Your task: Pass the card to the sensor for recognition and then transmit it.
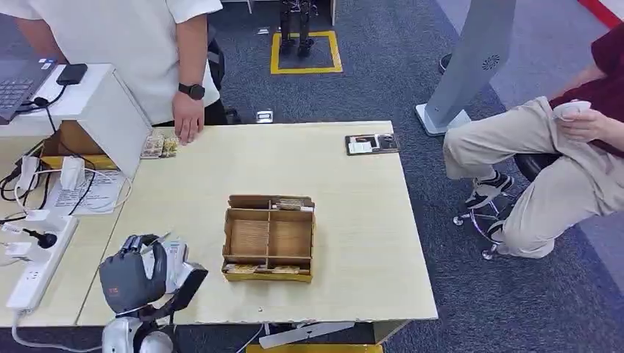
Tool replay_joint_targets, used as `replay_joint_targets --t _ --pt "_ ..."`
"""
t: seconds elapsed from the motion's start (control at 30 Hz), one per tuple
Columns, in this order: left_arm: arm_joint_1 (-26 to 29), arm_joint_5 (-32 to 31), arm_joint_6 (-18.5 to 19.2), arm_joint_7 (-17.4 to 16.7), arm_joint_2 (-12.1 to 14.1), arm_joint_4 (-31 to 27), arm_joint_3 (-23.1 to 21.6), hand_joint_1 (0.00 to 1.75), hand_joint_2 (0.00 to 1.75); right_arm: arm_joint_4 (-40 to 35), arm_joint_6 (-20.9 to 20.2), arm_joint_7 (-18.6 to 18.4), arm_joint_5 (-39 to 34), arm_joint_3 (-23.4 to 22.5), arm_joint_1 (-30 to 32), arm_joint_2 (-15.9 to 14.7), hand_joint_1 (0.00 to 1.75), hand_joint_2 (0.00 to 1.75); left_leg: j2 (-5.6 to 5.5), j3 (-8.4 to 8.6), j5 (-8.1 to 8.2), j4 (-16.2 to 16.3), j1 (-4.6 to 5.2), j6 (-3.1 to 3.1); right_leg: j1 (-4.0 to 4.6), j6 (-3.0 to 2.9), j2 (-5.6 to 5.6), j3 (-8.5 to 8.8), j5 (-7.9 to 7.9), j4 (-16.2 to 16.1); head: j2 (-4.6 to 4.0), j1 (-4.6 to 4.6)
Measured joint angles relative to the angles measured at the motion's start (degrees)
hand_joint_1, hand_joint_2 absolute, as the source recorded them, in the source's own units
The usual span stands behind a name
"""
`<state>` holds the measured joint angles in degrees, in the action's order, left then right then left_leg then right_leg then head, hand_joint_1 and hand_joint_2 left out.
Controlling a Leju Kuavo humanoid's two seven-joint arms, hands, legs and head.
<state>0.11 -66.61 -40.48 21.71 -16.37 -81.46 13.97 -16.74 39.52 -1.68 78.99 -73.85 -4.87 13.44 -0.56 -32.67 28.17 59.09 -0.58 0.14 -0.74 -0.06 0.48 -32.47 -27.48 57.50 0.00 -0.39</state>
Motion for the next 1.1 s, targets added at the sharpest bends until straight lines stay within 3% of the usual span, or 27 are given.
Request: replay_joint_targets --t 0.17,0.47,0.87,1.1 --pt "-1.26 3.95 0.09 2.64 -0.20 -4.41 1.57 1.75 1.75 0.00 0.00 -0.20 0.66 0.46 -0.07 0.00 0.00 1.75 -0.01 -0.02 -0.01 0.00 -0.03 -0.02 0.02 0.00 0.00 -0.06 -0.01 0.00 0.00 -0.02" --pt "-7.76 4.34 0.17 4.52 -0.35 -5.15 1.72 1.75 1.75 0.42 0.00 -0.31 1.73 1.79 -0.15 0.00 0.00 1.75 -0.02 -0.04 -0.02 0.01 -0.02 -0.02 0.01 0.00 -0.01 -0.05 0.00 0.00 0.00 -0.02" --pt "-16.55 0.49 0.26 4.43 -1.97 -1.52 2.32 1.75 1.75 1.81 -0.02 -0.26 2.56 3.15 -0.64 -0.26 0.00 1.75 -0.03 -0.07 -0.02 0.01 -0.02 -0.01 0.02 0.00 -0.02 -0.08 0.00 0.00 0.00 -0.02" --pt "-19.85 -0.75 0.28 1.27 -2.99 1.75 2.40 1.75 1.75 2.10 -0.07 -0.15 2.78 3.23 -0.84 -0.42 0.00 1.75 -0.02 -0.09 -0.02 0.01 -0.01 -0.02 0.01 0.00 0.00 -0.09 0.01 0.00 0.00 0.00"
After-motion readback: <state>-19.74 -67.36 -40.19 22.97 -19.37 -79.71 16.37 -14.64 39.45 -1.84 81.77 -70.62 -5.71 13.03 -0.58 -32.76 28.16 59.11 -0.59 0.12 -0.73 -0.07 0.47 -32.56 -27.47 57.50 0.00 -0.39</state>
